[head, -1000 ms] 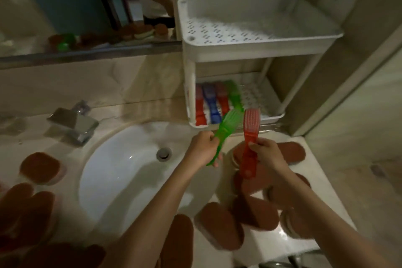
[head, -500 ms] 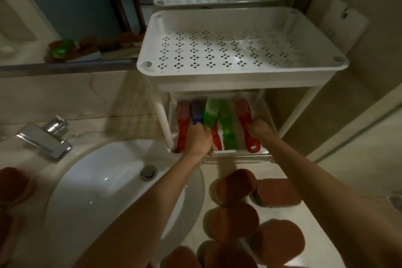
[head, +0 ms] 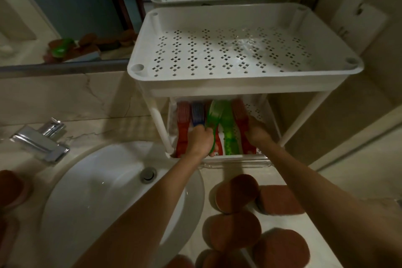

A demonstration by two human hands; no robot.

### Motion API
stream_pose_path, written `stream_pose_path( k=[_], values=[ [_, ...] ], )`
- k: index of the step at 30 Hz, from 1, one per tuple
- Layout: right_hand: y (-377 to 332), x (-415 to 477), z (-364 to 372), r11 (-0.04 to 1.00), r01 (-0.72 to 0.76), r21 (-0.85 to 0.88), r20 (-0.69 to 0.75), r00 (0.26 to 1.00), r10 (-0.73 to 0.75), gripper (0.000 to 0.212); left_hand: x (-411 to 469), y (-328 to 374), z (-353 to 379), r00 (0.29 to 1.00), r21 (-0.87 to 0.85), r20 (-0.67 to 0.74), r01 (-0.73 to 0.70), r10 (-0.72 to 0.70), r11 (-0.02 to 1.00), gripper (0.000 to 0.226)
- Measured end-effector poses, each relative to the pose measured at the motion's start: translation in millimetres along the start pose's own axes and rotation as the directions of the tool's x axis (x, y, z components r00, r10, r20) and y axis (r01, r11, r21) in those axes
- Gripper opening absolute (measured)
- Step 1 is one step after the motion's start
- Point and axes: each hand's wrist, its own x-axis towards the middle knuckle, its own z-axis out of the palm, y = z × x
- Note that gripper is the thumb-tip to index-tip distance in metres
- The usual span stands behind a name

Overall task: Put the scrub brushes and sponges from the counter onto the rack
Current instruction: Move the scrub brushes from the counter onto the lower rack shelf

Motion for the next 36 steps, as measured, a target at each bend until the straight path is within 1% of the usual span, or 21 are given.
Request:
stream_pose_path(
  k=[2,4,5,7,8,9,10,11,12,13,14,16,18,20,22,24,26,28,33,35,36],
  values=[
    [5,-1,4,0.998,0.009,-0.057,-0.012,1.000,-0.009,0.040,1,-1,2,1.000,0.001,-0.011,-0.014,0.014,1.000,0.022],
    [4,-6,2,0.997,0.018,-0.070,-0.075,0.997,-0.023,0.037,0,-1,4,0.999,0.010,-0.003,-0.044,0.044,0.999,0.023],
    [0,-11,-2,1.000,0.017,0.004,-0.133,0.991,-0.016,0.034,-1,0,6,0.998,0.024,0.004,-0.067,0.067,0.997,0.024],
    [-11,-23,-10,0.959,0.024,0.282,-0.194,0.980,0.033,0.028,-4,3,10,0.993,0.068,0.020,-0.119,0.118,0.991,0.023],
    [-17,-29,-12,0.898,0.019,0.440,-0.163,0.985,0.059,0.025,-5,4,12,0.989,0.089,0.040,-0.144,0.141,0.986,0.022],
    [-21,-34,-15,0.805,-0.018,0.593,-0.089,0.992,0.088,0.021,-6,5,15,0.985,0.102,0.069,-0.164,0.158,0.981,0.025],
    [-24,-40,-19,0.685,-0.075,0.724,0.001,0.994,0.108,0.017,-7,7,18,0.980,0.110,0.107,-0.179,0.167,0.978,0.028],
    [-26,-43,-21,0.588,-0.123,0.799,0.066,0.991,0.119,0.014,-8,8,21,0.974,0.116,0.146,-0.191,0.173,0.975,0.029],
    [-26,-46,-24,0.532,-0.151,0.833,0.102,0.987,0.120,0.013,-8,8,24,0.966,0.121,0.186,-0.203,0.179,0.972,0.029],
    [-24,-46,-27,0.520,-0.169,0.837,0.121,0.985,0.126,0.013,-7,9,27,0.957,0.131,0.220,-0.218,0.186,0.967,0.028],
    [-23,-46,-29,0.514,-0.179,0.839,0.126,0.983,0.137,0.015,-7,10,28,0.951,0.158,0.243,-0.235,0.193,0.959,0.026],
    [-19,-39,-32,0.563,-0.188,0.805,0.098,0.978,0.186,0.025,-6,12,31,0.941,0.236,0.270,-0.268,0.202,0.934,0.025],
    [-13,-27,-36,0.670,-0.169,0.723,0.001,0.970,0.244,0.028,-3,9,34,0.936,0.275,0.269,-0.302,0.229,0.913,0.031],
    [-9,-17,-40,0.833,-0.130,0.537,-0.107,0.970,0.220,0.018,-2,4,33,0.942,0.318,0.235,-0.309,0.242,0.896,0.034],
    [-8,-18,-43,0.953,-0.101,0.286,-0.175,0.972,0.155,0.017,0,0,32,0.941,0.372,0.239,-0.317,0.240,0.872,0.036],
    [-11,-21,-41,0.995,-0.088,0.042,-0.228,0.969,0.095,0.026,3,-4,32,0.941,0.416,0.237,-0.324,0.243,0.850,0.038],
    [-13,-21,-36,0.988,-0.112,-0.106,-0.262,0.962,0.080,0.031,4,-5,31,0.941,0.447,0.232,-0.329,0.247,0.832,0.038],
    [-13,-16,-33,0.977,-0.162,-0.136,-0.226,0.966,0.129,0.030,7,-7,30,0.942,0.481,0.232,-0.329,0.243,0.813,0.038],
    [-13,-1,-30,0.975,-0.209,0.072,-0.190,0.957,0.219,0.028,14,-11,29,0.945,0.540,0.246,-0.317,0.214,0.780,0.038],
    [-13,4,-27,0.968,-0.219,0.120,-0.159,0.959,0.236,0.026,15,-13,28,0.944,0.544,0.265,-0.313,0.195,0.779,0.039],
    [-11,5,-24,0.969,-0.221,0.111,-0.142,0.961,0.235,0.023,15,-13,28,0.943,0.547,0.278,-0.313,0.184,0.776,0.040]
  ],
)
